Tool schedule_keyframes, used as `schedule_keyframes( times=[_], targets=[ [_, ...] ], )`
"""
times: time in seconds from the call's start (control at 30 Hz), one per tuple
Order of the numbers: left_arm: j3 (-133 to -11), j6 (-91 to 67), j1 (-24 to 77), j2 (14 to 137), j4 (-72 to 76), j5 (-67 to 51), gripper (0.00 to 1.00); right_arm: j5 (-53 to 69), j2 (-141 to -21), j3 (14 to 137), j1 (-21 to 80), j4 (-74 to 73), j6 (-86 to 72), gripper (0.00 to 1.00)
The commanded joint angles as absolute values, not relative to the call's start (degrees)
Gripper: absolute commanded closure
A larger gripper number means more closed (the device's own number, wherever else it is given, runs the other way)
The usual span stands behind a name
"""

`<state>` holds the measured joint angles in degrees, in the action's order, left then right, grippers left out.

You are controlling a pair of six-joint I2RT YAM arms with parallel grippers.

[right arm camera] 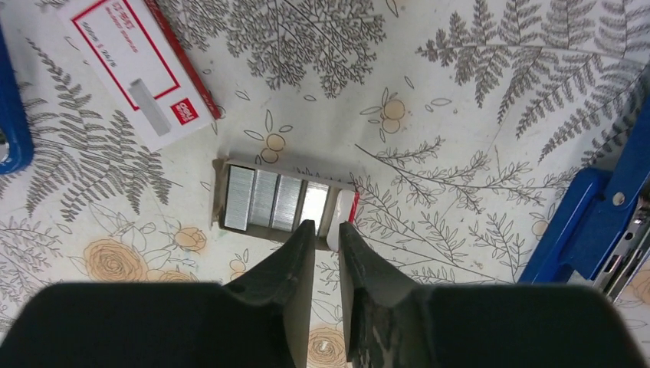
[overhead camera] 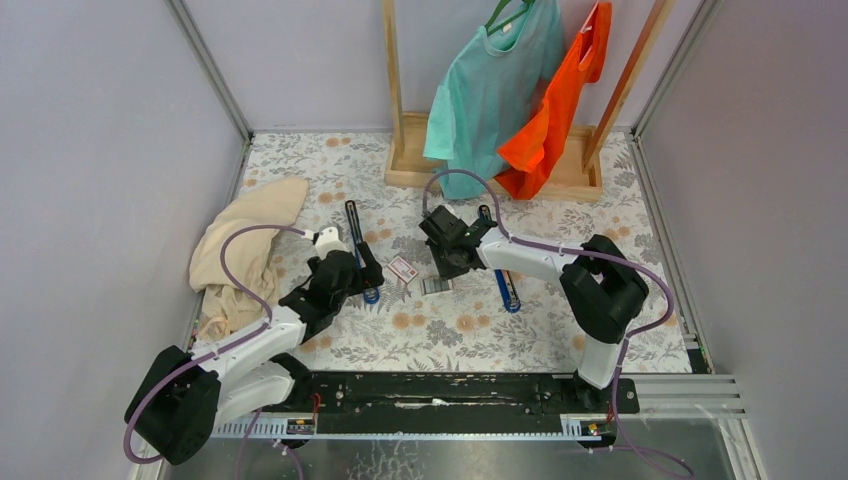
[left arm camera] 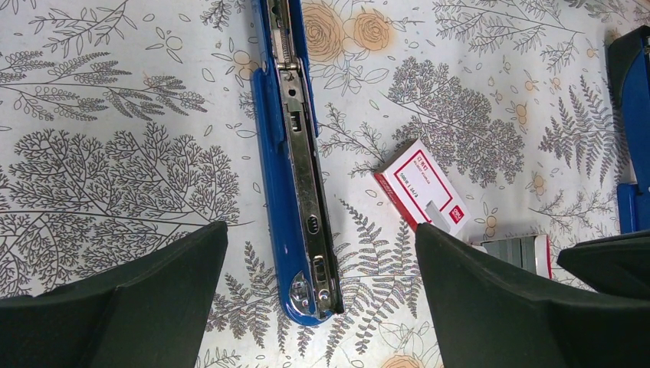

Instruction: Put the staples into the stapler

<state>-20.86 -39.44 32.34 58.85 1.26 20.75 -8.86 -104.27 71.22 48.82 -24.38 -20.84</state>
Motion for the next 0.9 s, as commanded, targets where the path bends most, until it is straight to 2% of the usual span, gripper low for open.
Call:
schedule_keyframes(
  times=[0.0, 0.37, 0.87],
  targets=[
    [-22.15, -38.94, 31.9, 58.26, 2.01, 20.58, 0.0, -7.86, -103.23, 70.42, 49.48, -23.45, -24.68, 0.77],
    [-22.15, -38.77, 31.9, 58.27, 2.15, 20.17, 0.0, -9.19, -105.67, 70.79, 49.47, -23.12, -26.34, 0.81],
    [-22.14, -38.67, 31.9, 58.27, 2.27, 19.69, 0.0, -10.44, -107.95, 71.35, 49.45, -23.25, -27.11, 0.82]
  ],
)
